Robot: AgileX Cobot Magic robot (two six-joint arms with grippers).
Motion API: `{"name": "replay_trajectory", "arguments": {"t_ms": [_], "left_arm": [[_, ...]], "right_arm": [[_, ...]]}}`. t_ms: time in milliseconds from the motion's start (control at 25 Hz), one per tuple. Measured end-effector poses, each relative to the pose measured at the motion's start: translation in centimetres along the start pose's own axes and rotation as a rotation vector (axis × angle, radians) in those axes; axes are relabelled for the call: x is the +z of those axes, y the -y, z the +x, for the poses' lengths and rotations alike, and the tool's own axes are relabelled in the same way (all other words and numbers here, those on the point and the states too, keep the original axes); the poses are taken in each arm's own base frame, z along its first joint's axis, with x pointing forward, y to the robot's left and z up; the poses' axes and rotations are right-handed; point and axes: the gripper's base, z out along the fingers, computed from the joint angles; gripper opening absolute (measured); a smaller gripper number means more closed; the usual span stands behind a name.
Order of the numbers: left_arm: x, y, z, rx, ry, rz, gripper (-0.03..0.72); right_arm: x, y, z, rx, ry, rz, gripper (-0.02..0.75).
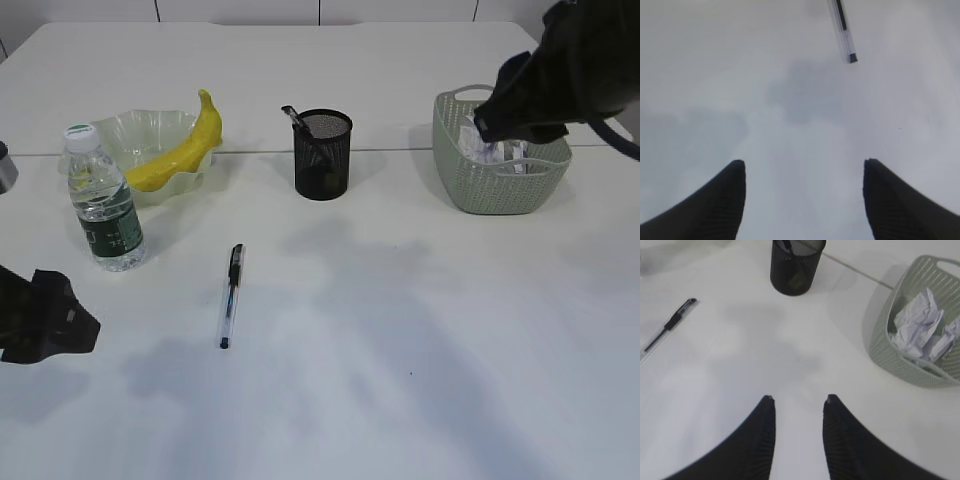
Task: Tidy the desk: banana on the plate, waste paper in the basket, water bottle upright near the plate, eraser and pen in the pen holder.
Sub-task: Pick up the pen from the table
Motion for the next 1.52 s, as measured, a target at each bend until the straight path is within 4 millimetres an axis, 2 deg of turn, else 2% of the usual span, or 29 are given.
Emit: {"name": "replay_trajectory", "arguments": {"t_ms": [160,320,640,840,1520], "left_arm": [[-0.1,0.2,-0.2,-0.016,0.012,0.016,0.526],[-0.1,0.7,-1.7,-0.012,0.02,0.021,0.526],[2.3,1.6,-4.2,-0.003,-0.036,0.001,0.526],[4.2,2.0,-5.4,0.002,-0.07,-0.011,0.526],[7.5,3.5,-9.7,0.028,-0.067,-0.006,0.526]], "right_arm": [[-1.3,-0.6,1.4,0.012,-0.047,-0.058,0.294],[-2.2,-1.5,2.3,0.019,-0.073,-0.152,0.344],[-3.0,-2.6,3.9,0.02,-0.149,-0.262,0.356],[-3.2,-2.8,4.2,0.021,-0.185,-0.286,0.357],[-3.4,-3.2,4.5,0.038,-0.219,-0.331,0.356]]}}
